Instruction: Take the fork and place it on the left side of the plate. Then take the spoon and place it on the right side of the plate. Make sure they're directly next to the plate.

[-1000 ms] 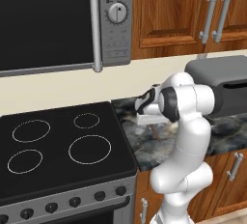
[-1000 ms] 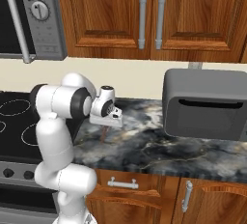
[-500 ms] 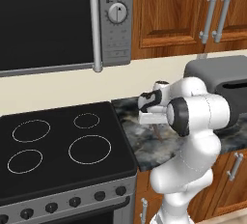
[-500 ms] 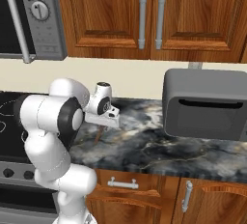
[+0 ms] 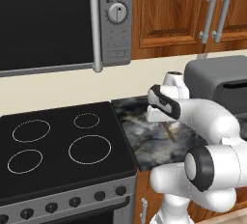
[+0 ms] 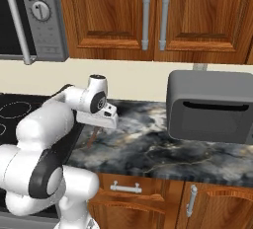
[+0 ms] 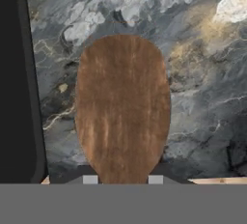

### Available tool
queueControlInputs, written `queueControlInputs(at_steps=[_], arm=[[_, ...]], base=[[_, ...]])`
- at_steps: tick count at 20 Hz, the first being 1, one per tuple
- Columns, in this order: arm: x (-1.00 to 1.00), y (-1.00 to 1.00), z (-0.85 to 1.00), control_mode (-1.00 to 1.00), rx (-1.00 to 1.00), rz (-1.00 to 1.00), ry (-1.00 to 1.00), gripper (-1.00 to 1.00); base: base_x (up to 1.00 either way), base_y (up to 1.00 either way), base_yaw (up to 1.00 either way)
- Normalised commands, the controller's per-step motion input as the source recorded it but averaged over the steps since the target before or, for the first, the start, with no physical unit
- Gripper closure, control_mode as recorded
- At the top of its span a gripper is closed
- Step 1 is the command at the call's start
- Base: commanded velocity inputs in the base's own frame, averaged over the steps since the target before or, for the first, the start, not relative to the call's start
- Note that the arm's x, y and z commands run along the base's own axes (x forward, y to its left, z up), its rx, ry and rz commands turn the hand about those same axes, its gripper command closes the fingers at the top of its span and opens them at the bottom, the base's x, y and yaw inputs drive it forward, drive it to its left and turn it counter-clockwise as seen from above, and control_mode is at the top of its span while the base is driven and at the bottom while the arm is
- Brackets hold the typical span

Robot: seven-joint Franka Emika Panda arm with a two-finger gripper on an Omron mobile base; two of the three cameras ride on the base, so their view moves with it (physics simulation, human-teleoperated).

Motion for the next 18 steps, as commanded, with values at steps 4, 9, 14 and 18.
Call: queueControlInputs(at_steps=[4,9,14,18], arm=[[-1.0,-0.05,0.86,-1.0,0.0,0.04,-0.01,1.0],[-0.75,0.0,0.78,-1.0,0.0,0.01,0.0,1.0],[-0.53,0.0,0.48,-1.0,0.0,0.03,-0.02,1.0],[-0.06,0.0,0.11,-1.0,0.0,0.0,-0.05,1.0]], base=[[0.0,0.0,0.0],[0.0,0.0,0.0],[0.0,0.0,0.0],[0.0,0.0,0.0]])
